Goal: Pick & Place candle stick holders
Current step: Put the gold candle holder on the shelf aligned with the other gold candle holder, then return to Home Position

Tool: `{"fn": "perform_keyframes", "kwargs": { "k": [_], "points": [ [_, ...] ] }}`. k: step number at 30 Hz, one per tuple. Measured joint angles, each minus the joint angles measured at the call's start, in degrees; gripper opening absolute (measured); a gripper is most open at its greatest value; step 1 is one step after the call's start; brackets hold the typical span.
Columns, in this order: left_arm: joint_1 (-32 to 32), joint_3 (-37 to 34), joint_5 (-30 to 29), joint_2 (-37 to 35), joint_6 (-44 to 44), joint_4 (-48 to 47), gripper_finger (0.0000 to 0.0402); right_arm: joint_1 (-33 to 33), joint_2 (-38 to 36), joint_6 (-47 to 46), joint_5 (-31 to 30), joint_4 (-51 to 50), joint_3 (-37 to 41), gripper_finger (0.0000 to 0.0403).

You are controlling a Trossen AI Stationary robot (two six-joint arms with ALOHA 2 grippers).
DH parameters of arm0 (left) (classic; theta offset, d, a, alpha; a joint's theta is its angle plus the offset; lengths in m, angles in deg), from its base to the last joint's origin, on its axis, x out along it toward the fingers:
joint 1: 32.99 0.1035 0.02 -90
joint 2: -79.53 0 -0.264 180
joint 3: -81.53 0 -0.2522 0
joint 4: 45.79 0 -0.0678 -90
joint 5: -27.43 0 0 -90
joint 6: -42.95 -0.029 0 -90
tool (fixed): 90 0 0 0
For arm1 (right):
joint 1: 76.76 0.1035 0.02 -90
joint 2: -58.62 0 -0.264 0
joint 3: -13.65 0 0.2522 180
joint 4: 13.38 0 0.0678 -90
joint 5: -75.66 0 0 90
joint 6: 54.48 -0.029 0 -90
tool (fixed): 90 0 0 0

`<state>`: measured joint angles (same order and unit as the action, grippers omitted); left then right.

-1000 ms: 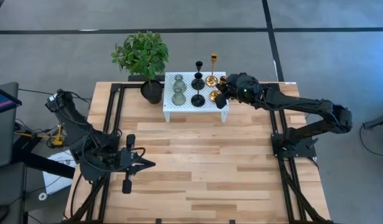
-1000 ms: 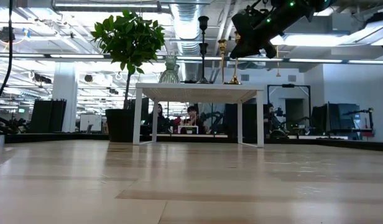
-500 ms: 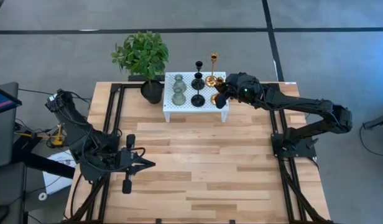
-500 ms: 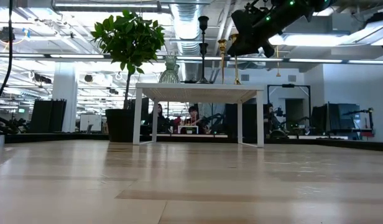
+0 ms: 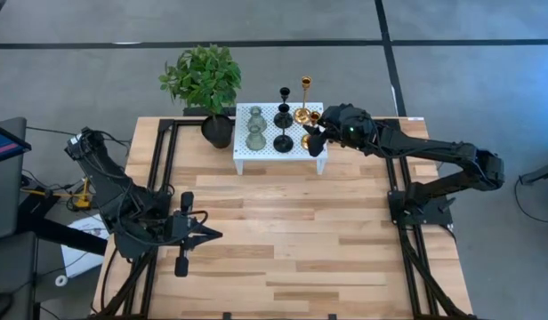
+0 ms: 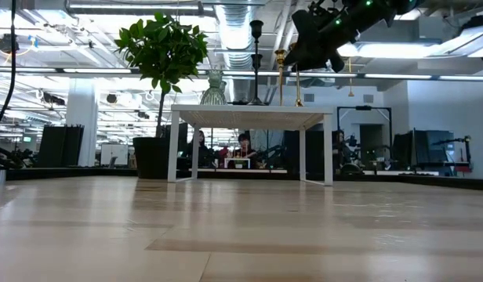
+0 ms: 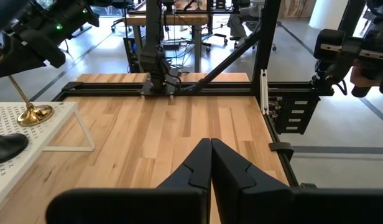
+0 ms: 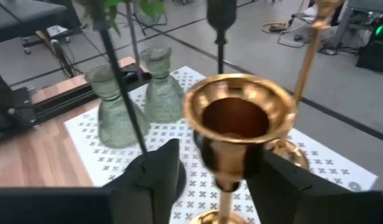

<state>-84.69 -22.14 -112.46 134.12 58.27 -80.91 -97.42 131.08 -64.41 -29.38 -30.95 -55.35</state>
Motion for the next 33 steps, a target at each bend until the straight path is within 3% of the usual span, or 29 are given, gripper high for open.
{"fn": "perform_keyframes", "kwargs": {
  "k": [6, 13, 21, 26, 33],
  "points": [
    [0.0, 0.0, 0.0, 0.0, 0.2, 0.0, 0.0006, 0.0, 0.0, 0.0, 0.4, -2.2, 0.0, 0.0197],
    [0.0, 0.0, 0.1, 0.0, 0.2, 0.0, 0.0006, 0.0, 0.0, 1.3, 3.1, -9.6, 0.0, 0.0204],
    [0.0, 0.0, 0.1, 0.0, 0.2, 0.0, 0.0006, 0.0, 0.0, 1.5, 5.1, -16.3, 0.0, 0.0194],
    [0.0, 0.0, 0.1, 0.0, 0.2, 0.0, 0.0005, 0.1, -0.3, 1.5, 9.8, -23.3, 0.0, 0.0185],
    [0.0, 0.0, 0.0, 0.0, 0.1, 0.0, 0.0007, 3.3, -2.7, 1.0, 18.5, -25.9, -0.1, 0.0128]
  ]
}}
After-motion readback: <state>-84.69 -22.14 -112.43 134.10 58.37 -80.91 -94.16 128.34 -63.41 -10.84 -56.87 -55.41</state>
